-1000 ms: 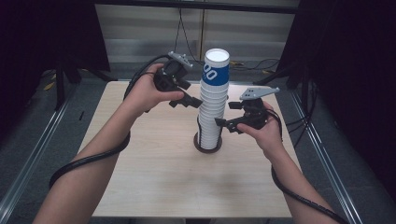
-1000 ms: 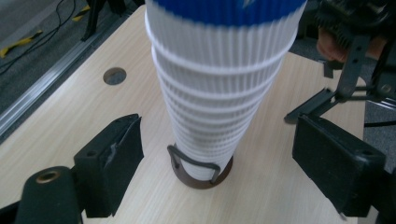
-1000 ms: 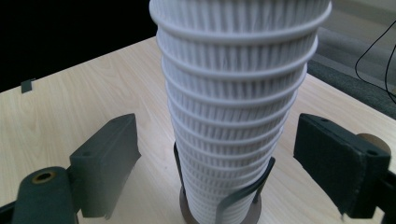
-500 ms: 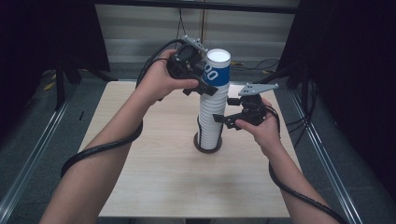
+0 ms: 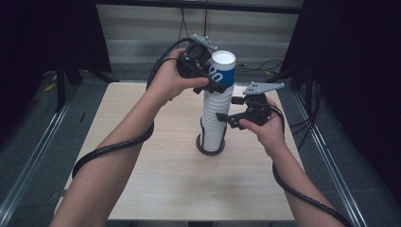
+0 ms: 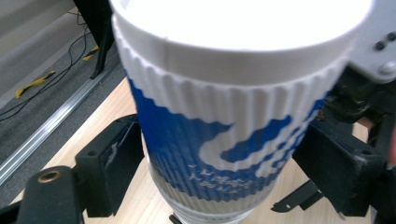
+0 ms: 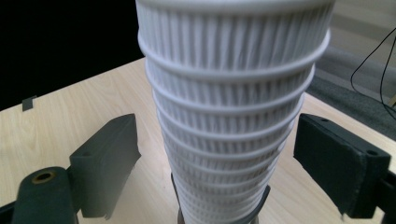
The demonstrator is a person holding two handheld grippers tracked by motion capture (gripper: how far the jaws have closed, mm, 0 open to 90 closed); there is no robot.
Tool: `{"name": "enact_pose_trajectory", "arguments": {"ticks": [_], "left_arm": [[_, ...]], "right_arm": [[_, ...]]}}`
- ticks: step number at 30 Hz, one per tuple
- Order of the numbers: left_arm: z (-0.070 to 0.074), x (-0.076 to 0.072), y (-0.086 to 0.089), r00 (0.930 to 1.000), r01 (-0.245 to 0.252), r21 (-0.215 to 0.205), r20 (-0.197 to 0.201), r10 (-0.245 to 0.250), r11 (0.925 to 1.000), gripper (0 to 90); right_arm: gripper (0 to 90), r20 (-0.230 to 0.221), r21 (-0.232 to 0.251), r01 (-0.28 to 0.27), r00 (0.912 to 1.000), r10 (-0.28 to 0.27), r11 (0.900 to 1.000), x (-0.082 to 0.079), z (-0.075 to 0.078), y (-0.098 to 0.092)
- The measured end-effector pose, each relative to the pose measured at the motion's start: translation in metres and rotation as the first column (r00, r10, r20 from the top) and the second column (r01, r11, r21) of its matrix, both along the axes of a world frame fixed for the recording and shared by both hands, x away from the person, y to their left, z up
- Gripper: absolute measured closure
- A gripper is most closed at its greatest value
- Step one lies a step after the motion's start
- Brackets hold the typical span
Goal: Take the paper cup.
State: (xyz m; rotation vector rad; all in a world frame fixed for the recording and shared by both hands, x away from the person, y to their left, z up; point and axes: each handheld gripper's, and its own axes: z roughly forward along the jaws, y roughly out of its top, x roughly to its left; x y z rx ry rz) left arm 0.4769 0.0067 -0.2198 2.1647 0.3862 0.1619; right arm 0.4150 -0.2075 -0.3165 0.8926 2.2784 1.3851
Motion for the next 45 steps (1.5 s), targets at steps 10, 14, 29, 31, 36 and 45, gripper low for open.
{"name": "enact_pose_trajectory", "arguments": {"ticks": [10,14,29,31,36,45], "left_arm": [[-0.002,0.001,-0.001,1.0,-0.002,-0.017,0.005,0.002,0.9999,19.1],[-0.005,0.0,-0.003,0.9999,0.004,0.0,0.013,-0.004,1.0,17.9],[-0.007,0.0,-0.006,0.9999,-0.011,0.013,0.008,0.011,0.9998,17.7],[-0.008,0.0,-0.005,0.9999,-0.014,0.003,0.008,0.014,0.9999,17.8],[-0.013,0.001,-0.005,0.9999,-0.008,-0.021,0.007,0.008,0.9998,17.0],[-0.011,-0.002,-0.007,0.9992,-0.041,-0.009,-0.003,0.041,0.9991,18.0]], "right_arm": [[12.6,0.024,0.031,0.016,0.9996,-0.016,0.999,0.004,0.013,0.003],[12.6,0.03,0.053,0.019,0.9993,-0.021,0.998,0.008,0.018,0.005],[11.4,0.024,0.096,0.063,0.9976,-0.065,0.993,0.014,0.022,0.016],[11.6,0.028,0.1,0.069,0.997,-0.072,0.993,0.014,0.022,0.016],[11.7,0.033,0.105,0.074,0.9964,-0.078,0.992,0.013,0.021,0.017],[11.9,0.025,0.096,0.075,0.9967,-0.078,0.993,0.012,0.022,0.016]]}}
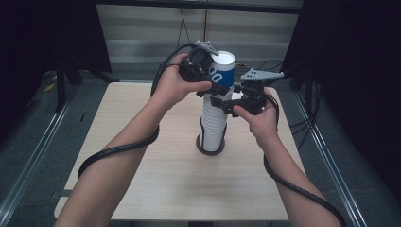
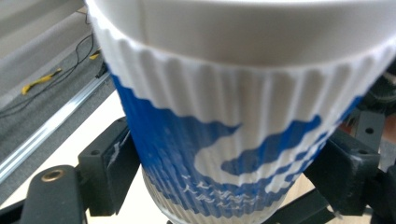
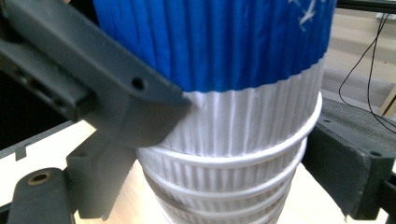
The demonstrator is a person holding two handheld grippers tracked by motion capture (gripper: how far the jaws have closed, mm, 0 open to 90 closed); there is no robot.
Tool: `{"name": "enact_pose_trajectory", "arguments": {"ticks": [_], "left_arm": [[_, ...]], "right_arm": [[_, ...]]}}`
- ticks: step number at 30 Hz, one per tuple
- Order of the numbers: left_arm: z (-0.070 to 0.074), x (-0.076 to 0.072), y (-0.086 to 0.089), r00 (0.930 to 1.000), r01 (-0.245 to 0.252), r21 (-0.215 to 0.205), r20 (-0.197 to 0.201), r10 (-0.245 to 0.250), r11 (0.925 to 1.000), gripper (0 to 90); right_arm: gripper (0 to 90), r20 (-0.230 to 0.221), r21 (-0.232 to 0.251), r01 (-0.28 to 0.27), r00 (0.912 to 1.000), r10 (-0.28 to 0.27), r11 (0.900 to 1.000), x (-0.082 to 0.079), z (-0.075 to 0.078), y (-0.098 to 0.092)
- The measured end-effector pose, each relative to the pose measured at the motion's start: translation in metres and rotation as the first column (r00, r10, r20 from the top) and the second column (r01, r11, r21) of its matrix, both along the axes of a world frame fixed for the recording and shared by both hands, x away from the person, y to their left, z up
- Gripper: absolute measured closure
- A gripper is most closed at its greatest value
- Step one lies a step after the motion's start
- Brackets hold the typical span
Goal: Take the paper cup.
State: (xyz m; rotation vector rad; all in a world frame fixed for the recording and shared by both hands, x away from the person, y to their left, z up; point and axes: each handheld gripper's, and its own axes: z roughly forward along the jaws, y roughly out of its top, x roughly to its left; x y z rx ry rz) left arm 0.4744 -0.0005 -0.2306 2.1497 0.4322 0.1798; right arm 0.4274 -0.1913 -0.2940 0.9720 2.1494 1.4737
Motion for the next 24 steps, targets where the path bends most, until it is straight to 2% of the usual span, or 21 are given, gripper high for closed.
{"name": "enact_pose_trajectory", "arguments": {"ticks": [7,15,17,24], "left_arm": [[0.0011,-0.0015,-0.0016,0.9998,-0.017,-0.004,-0.003,0.017,0.9998,18.5],[0.0042,-0.0024,-0.0022,0.9993,-0.034,0.009,-0.014,0.034,0.9994,18.9],[0.0045,-0.0023,-0.0014,0.9983,-0.049,-0.014,-0.034,0.048,0.9987,19.2],[0.0057,-0.003,-0.002,0.9983,-0.05,-0.004,-0.03,0.05,0.9987,19.5]], "right_arm": [[11.9,0.004,0.004,-0.001,1.0,0.001,1.0,-0.0006,-0.0007,-0.0019],[12.0,0.006,0.004,-0.002,1.0,0.002,1.0,-0.0006,-0.0009,-0.0021],[12.0,0.007,0.004,-0.002,1.0,0.002,1.0,-0.0008,-0.0011,-0.0022],[12.1,0.008,0.003,-0.006,1.0,0.006,1.0,-0.0008,-0.0011,-0.0027]]}}
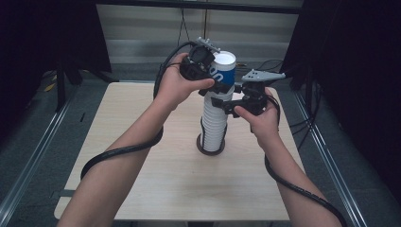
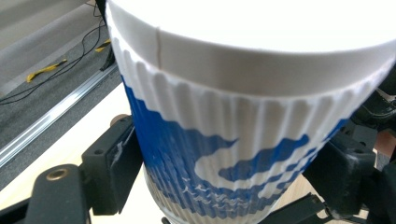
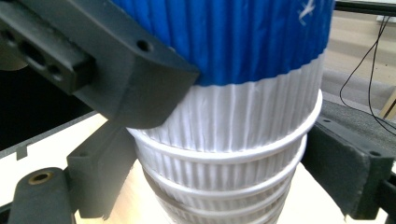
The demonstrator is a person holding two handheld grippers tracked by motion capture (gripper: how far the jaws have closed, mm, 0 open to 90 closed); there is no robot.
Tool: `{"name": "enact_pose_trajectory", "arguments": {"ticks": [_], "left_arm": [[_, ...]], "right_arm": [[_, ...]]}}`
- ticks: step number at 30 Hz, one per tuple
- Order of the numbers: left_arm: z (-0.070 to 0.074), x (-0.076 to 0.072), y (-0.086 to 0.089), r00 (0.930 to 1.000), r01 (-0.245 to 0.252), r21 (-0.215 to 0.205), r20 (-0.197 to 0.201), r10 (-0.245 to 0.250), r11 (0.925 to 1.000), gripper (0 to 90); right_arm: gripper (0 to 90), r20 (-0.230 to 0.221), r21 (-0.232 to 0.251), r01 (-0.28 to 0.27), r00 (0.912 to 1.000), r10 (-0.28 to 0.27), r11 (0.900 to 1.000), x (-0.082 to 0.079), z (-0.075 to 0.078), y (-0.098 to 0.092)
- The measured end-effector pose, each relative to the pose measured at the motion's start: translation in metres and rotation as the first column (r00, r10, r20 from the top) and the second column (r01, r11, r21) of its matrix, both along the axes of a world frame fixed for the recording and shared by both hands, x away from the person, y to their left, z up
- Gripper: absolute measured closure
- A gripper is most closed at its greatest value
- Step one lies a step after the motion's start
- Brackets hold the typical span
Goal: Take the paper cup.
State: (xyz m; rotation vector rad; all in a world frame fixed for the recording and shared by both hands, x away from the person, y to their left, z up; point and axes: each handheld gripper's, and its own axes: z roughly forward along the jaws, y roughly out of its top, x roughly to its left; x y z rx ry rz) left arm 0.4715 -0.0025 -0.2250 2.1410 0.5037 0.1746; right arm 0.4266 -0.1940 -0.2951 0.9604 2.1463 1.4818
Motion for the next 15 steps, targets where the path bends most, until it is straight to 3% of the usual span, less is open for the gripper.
{"name": "enact_pose_trajectory", "arguments": {"ticks": [13,15], "left_arm": [[0.0031,0.0006,0.0014,0.9999,-0.013,-0.021,-0.008,0.013,0.9997,20.3],[0.0054,-0.0003,0.0021,0.9998,-0.018,-0.039,-0.001,0.018,0.9991,20.9]], "right_arm": [[12.4,0.004,-0.005,0.004,1.0,-0.004,1.0,0.0004,-0.0003,-0.0006],[12.4,0.003,-0.009,0.005,1.0,-0.004,1.0,0.0007,-0.0001,-0.0005]]}}
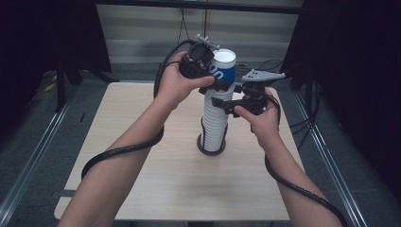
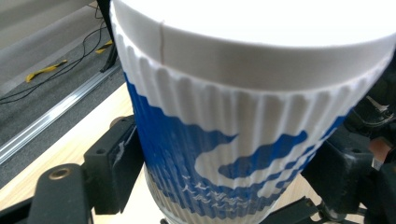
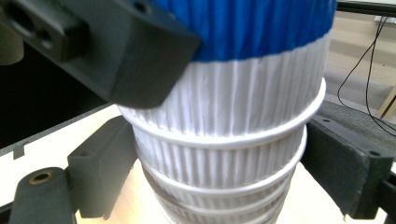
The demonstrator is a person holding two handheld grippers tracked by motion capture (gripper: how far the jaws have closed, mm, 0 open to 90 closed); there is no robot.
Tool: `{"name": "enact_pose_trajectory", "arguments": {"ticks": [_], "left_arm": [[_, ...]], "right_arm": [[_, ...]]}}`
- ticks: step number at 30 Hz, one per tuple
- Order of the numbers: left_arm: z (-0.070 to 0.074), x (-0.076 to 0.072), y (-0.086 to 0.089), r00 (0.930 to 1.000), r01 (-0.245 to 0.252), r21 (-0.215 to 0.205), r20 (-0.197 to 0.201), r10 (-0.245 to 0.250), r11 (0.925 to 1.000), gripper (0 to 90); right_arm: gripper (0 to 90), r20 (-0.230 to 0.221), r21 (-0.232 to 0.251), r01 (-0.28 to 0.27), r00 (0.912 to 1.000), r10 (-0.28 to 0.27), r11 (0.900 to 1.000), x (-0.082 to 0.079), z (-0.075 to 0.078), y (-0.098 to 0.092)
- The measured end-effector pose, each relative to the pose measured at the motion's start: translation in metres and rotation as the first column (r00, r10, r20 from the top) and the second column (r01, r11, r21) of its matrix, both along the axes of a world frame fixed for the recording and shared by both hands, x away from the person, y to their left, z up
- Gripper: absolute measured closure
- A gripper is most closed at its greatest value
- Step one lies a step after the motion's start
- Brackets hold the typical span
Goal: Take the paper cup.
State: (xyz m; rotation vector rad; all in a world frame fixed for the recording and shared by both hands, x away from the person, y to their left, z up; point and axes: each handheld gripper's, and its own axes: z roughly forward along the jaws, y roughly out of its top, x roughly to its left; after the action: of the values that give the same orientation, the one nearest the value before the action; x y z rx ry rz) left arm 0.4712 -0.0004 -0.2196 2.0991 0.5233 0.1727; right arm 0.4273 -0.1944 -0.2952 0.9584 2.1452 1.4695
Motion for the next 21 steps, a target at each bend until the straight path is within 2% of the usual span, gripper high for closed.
{"name": "enact_pose_trajectory", "arguments": {"ticks": [3,14,17,21], "left_arm": [[0.006,-0.001,0.003,1.0,-0.001,-0.021,0.004,0.001,0.9998,22.3],[0.013,-0.001,0.004,1.0,0.0,-0.019,0.004,0.0,0.9998,23.2],[0.018,-0.001,0.006,1.0,-0.004,-0.052,-0.005,0.004,0.9987,23.6],[0.022,-0.002,0.008,1.0,-0.006,-0.041,-0.001,0.006,0.9992,23.7]], "right_arm": [[12.5,0.003,-0.003,0.0,1.0,0.0,1.0,0.0,0.0,0.0],[12.4,0.001,-0.004,-0.001,1.0,0.001,1.0,0.0,0.0,-0.001],[12.4,-0.003,-0.001,-0.003,1.0,0.003,1.0,0.0,0.0,-0.001],[12.4,0.0,-0.004,-0.001,1.0,0.001,1.0,0.0,0.0,-0.001]]}}
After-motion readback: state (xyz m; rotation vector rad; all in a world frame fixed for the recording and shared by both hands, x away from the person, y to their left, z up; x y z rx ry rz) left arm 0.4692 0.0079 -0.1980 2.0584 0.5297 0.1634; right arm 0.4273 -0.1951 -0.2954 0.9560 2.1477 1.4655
